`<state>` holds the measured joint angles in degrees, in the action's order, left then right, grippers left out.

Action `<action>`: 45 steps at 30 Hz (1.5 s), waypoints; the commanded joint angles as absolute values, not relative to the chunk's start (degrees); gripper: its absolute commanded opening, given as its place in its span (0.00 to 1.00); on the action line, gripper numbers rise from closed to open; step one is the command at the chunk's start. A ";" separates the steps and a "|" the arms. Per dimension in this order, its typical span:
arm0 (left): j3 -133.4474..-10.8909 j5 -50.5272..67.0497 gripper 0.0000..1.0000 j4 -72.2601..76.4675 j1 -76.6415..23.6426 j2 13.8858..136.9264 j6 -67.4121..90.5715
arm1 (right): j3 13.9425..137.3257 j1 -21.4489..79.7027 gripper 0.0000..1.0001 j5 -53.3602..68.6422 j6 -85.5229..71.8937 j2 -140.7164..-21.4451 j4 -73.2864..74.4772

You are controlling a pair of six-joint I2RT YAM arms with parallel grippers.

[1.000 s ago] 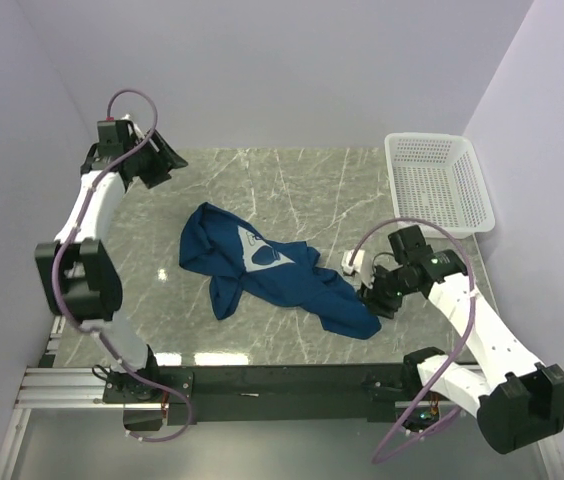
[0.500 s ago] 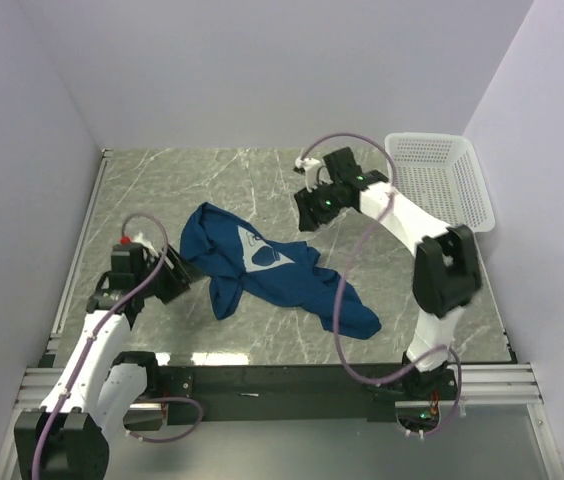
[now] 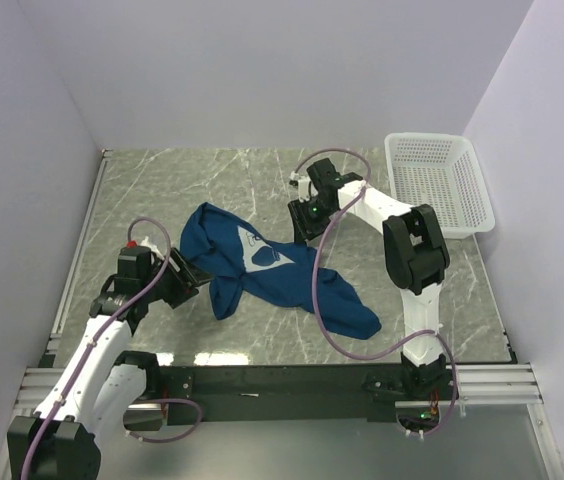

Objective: Fold and stack the t-shirts
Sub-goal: Flatten the tshirt out

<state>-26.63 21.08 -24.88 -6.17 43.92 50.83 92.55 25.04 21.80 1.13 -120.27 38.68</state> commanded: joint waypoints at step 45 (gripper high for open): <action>-44.02 9.68 0.66 -13.88 -10.72 78.12 45.18 | 46.68 29.62 0.72 36.21 46.15 -66.45 34.37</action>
